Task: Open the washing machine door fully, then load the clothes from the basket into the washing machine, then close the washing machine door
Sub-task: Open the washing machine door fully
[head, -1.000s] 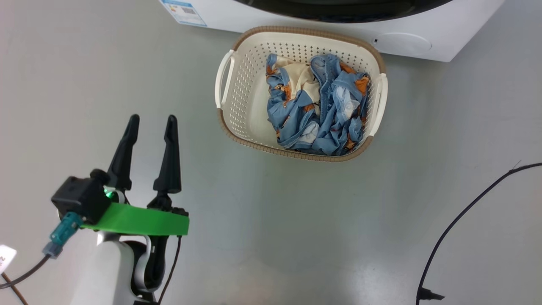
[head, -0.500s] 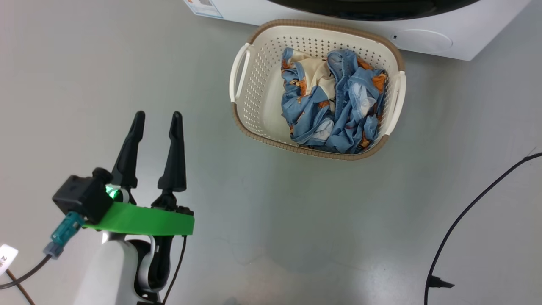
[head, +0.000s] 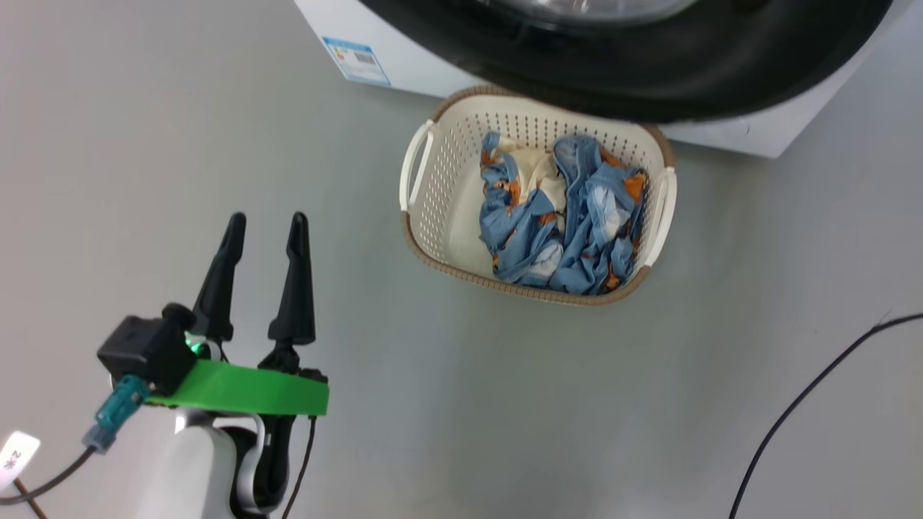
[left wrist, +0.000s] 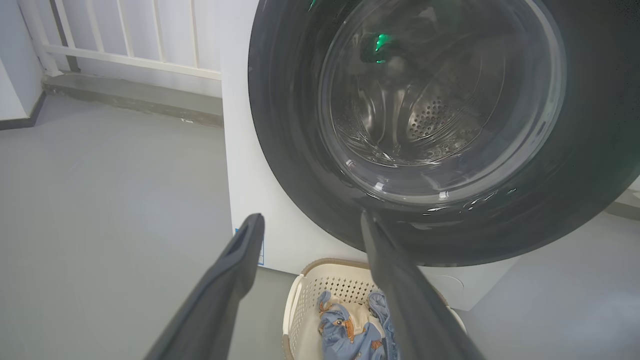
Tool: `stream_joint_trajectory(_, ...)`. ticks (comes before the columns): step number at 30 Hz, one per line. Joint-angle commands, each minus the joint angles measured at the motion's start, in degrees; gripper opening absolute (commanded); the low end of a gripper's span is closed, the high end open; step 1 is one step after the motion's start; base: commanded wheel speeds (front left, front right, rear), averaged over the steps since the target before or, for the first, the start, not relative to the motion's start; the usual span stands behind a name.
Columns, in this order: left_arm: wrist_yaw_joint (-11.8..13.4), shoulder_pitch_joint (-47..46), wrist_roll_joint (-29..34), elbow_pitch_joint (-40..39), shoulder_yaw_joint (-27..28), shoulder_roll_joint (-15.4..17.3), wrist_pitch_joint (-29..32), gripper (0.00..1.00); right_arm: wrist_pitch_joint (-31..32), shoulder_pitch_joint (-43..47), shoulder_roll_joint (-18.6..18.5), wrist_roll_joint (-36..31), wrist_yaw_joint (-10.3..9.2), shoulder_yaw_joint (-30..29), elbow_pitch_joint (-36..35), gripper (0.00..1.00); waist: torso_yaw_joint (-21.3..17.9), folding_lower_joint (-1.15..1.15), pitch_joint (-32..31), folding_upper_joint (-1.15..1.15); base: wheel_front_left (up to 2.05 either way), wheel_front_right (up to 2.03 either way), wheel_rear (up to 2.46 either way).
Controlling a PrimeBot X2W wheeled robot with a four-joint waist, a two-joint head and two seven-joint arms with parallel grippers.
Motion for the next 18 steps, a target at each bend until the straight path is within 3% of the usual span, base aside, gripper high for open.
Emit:
stream_joint_trajectory(1, 0.0, 1.4, 0.5, -0.7, 2.3, 1.6, -0.4, 1.0, 2.4, 2.9, 2.9, 0.7, 0.52, 2.2, -2.4, 0.0, -0.1, 0.0, -2.7, 0.0, 0.0, 0.0, 0.0)
stream_joint_trajectory(18, -1.4, 5.9, 2.7, 2.0, 5.1, 1.6, -0.4, 1.0, 8.4, 17.4, 6.4, 5.2, 0.52, 1.7, -6.2, 0.0, 2.3, 0.0, -12.1, 0.0, 0.0, 0.0, 0.0)
